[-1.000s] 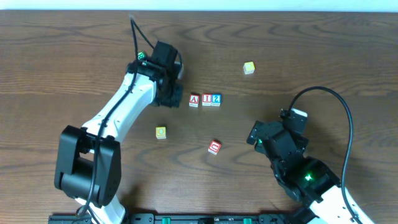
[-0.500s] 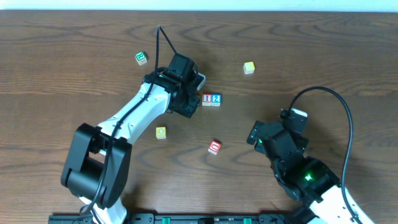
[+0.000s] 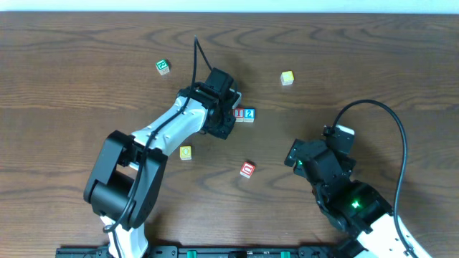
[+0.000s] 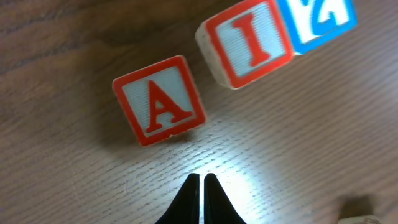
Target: Spell out Ai2
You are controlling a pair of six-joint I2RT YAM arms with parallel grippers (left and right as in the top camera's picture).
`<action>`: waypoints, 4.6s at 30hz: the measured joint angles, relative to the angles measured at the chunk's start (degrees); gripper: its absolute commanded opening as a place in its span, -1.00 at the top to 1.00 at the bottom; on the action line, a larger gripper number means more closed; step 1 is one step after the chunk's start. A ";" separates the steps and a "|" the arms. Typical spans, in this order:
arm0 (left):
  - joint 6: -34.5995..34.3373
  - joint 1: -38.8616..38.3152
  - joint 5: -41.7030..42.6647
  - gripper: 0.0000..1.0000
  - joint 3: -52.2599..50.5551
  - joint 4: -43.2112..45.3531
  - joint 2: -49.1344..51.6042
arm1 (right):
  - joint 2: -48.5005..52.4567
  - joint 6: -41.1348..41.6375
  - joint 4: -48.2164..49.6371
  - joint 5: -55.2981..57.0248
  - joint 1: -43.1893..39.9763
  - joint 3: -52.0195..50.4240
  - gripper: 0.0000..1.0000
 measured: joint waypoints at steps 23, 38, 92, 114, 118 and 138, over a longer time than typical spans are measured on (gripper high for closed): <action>-2.78 -0.50 -1.77 0.88 0.00 3.10 1.49 | 0.00 0.00 0.00 0.00 0.00 0.00 -0.99; -2.99 -0.66 -1.77 0.89 0.00 6.56 2.89 | 0.00 0.00 0.00 0.00 0.00 0.00 -0.98; -11.98 3.43 -9.35 0.88 0.83 8.57 1.40 | 0.00 0.00 0.00 0.00 0.00 0.00 -0.99; -13.20 3.43 -3.80 0.89 0.83 9.77 3.56 | 0.00 0.00 0.00 0.00 -0.17 0.00 -0.99; -13.22 3.43 -2.75 0.89 0.83 9.79 3.56 | 0.00 0.00 -0.02 0.00 -0.17 0.00 -0.99; -13.27 3.43 -1.07 0.89 0.83 8.46 3.56 | 0.00 0.00 -0.02 0.00 -0.17 0.00 -0.99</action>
